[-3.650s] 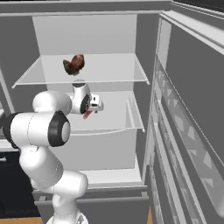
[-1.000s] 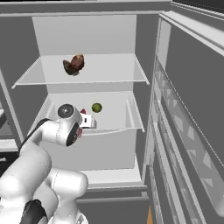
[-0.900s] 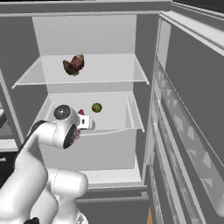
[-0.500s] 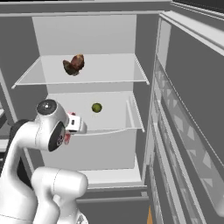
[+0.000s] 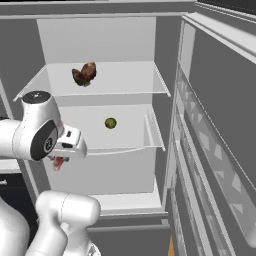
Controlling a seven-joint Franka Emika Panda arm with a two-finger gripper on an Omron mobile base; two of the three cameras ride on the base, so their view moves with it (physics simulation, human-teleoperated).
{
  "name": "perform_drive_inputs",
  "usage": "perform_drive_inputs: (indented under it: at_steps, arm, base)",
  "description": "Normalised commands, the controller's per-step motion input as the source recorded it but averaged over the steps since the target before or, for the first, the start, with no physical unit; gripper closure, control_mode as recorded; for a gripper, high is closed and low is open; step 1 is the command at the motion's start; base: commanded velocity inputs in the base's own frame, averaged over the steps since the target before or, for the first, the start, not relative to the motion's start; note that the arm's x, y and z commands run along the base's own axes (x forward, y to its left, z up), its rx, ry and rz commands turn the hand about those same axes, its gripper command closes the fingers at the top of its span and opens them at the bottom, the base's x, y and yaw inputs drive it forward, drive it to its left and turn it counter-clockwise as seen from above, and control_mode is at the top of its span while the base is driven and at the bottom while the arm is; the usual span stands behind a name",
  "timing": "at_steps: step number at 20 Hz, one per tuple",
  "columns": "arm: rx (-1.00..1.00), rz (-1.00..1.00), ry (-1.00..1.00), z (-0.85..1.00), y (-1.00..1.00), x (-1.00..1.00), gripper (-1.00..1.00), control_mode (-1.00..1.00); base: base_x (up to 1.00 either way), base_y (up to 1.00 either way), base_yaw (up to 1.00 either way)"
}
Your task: Place one lime and one steak in each tupperware on the nearby counter, to pack two identical lunches.
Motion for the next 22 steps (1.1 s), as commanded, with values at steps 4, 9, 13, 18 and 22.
perform_drive_inputs:
  at_steps: [4, 9, 13, 18, 22]
  arm:
    - [0.00, 0.00, -0.13, 0.00, 0.02, -1.00, 1.00, -1.00]
    - [0.00, 0.00, 0.00, 0.00, 0.04, -0.72, 1.00, -1.00]
    - [0.00, 0.00, 0.00, 0.00, 0.01, -0.29, 1.00, -1.00]
    - [0.00, 0.00, 0.00, 0.00, 0.03, -0.05, 1.00, 1.00]
    - [0.00, 0.00, 0.00, 0.00, 0.00, 0.00, 1.00, 1.00]
  base:
    - [0.00, 0.00, 0.00]
    - [0.00, 0.00, 0.00]
    - [0.00, 0.00, 0.00]
    - [-0.26, 0.45, 0.00]
    - [-0.11, 1.00, 0.00]
